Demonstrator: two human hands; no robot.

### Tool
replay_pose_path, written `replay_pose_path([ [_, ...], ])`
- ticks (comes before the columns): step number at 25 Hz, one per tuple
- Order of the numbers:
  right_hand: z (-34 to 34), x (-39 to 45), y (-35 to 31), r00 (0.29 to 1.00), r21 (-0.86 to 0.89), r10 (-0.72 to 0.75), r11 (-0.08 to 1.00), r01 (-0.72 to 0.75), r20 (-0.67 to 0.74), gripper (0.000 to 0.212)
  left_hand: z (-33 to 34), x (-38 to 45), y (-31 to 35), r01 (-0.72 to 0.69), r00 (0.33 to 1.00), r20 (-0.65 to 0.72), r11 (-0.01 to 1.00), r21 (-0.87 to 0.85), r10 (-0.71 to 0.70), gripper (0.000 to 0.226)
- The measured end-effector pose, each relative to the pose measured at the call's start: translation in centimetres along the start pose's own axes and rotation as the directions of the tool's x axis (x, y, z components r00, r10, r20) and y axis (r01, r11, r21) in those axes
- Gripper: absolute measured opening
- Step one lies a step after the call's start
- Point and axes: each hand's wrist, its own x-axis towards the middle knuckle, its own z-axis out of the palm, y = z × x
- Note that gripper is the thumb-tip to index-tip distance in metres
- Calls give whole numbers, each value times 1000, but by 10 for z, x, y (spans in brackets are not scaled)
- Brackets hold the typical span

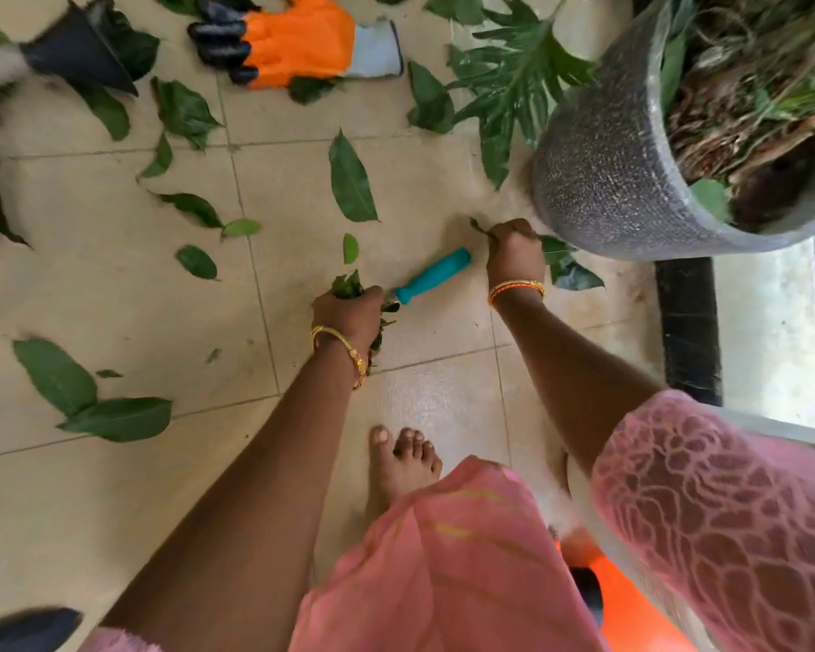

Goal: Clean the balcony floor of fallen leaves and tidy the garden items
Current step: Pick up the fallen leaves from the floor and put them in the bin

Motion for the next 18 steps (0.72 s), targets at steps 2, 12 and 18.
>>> replay_pose_path([
  [2,-7,-10,17,996,54,85,995,-84,-9,23,-1,-7,1,-2,1000,15,1000,9,2,20],
  [12,23,-24,63,957,142,256,951,-274,134,39,-2,1,-23,64,998,3,998,-10,-64,22],
  [18,7,-8,69,952,197,278,934,-300,128,33,-4,0,-19,49,999,10,999,-12,-49,20],
])
